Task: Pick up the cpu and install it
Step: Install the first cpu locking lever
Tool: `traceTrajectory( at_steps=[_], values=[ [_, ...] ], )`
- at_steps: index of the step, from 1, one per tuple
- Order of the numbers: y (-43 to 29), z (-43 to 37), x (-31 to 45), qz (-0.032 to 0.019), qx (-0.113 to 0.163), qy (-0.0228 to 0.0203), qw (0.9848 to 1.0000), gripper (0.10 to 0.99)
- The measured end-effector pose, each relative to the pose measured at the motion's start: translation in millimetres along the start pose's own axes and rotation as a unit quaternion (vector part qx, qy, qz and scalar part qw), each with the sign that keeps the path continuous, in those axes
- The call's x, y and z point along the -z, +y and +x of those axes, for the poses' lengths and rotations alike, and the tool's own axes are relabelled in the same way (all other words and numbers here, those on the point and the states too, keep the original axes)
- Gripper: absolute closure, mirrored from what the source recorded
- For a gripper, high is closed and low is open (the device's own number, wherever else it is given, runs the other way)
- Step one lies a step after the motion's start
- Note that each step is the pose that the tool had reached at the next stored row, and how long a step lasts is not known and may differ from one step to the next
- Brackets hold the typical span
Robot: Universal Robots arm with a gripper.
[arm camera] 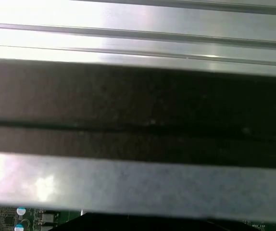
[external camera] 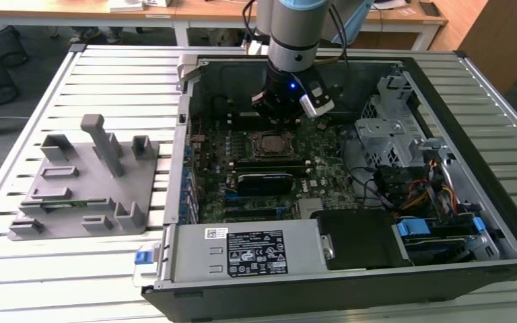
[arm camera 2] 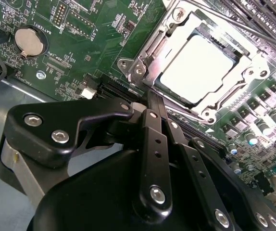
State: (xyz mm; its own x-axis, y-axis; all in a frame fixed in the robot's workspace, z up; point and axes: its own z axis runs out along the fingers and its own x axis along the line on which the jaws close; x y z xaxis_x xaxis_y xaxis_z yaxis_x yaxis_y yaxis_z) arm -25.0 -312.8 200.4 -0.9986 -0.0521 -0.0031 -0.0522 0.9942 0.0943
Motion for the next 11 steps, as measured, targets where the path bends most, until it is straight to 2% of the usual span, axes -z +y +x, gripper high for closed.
traceTrajectory(
  at_steps=[7, 11],
  values=[
    [0.0, -0.1, -0.1, 0.0001, 0.0, -0.0001, 1.0, 0.98],
    [0.1, -0.1, -0.6, 0.0095, 0.0, 0.0004, 1.0, 0.98]
  ],
)
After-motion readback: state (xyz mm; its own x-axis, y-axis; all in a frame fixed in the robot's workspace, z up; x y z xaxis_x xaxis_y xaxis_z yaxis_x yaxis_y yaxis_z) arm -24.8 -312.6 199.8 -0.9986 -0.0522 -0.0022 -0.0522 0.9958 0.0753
